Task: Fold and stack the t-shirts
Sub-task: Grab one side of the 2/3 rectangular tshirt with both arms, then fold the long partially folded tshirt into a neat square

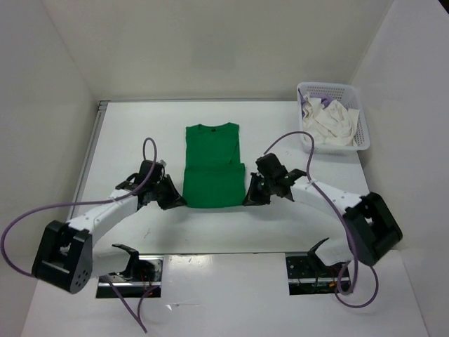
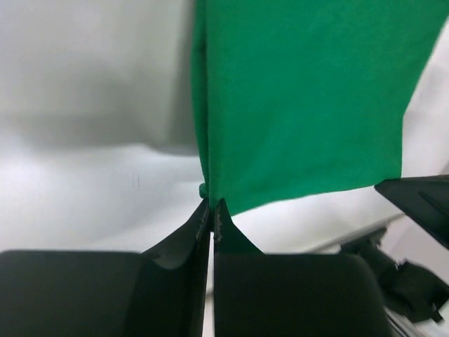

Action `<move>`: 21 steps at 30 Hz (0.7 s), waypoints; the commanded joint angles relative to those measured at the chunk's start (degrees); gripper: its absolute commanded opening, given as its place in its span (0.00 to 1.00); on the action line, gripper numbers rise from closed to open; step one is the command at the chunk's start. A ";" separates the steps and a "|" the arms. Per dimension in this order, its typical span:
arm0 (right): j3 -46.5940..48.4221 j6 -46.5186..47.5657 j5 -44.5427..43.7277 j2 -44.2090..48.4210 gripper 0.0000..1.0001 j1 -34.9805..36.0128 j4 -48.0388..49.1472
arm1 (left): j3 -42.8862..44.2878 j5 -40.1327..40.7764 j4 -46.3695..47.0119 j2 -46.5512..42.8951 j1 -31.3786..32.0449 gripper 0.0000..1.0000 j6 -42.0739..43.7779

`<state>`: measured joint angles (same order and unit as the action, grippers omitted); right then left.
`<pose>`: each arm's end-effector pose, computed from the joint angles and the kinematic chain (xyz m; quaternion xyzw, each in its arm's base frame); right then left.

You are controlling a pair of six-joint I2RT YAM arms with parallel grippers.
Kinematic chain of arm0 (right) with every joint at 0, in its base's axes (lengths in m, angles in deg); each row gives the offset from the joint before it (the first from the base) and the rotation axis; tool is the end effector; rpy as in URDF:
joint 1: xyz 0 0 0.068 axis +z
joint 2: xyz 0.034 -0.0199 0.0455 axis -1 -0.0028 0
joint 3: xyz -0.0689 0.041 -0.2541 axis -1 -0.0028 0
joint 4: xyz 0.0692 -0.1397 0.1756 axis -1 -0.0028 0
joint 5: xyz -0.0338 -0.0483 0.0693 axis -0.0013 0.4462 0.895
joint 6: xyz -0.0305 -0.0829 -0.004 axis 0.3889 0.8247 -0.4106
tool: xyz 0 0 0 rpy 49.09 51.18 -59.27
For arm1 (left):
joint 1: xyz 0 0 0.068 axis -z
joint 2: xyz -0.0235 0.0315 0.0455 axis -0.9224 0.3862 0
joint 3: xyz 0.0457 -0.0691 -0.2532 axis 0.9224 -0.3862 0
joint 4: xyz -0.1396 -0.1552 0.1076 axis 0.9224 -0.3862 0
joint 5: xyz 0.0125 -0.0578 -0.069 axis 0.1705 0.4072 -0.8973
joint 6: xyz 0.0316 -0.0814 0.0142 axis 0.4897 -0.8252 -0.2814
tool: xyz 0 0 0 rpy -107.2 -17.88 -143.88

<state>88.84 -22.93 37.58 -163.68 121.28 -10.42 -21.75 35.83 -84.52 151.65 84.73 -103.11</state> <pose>0.2218 0.1588 0.1515 0.0639 0.9538 0.2589 0.1384 0.2244 -0.0913 0.1562 -0.2428 0.9061 -0.2846 0.1978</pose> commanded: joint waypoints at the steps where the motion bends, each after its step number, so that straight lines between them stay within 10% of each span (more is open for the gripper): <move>1: 1.06 -3.90 -0.32 9.12 0.00 4.50 -7.62 | 1.41 -4.15 -11.72 -7.87 0.56 0.02 -0.63; 7: 17.55 4.25 -1.19 5.30 0.00 -3.65 -12.82 | 16.08 -1.61 -13.33 -6.15 -3.90 0.00 1.29; 21: 61.09 15.51 -2.50 -37.94 0.00 -14.39 -10.71 | 52.74 5.77 -2.77 37.18 -10.95 0.00 8.50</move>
<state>143.77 -10.84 36.88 -198.13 108.43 -20.06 26.57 38.52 -89.35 183.95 74.61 -97.10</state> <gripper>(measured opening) 0.006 0.010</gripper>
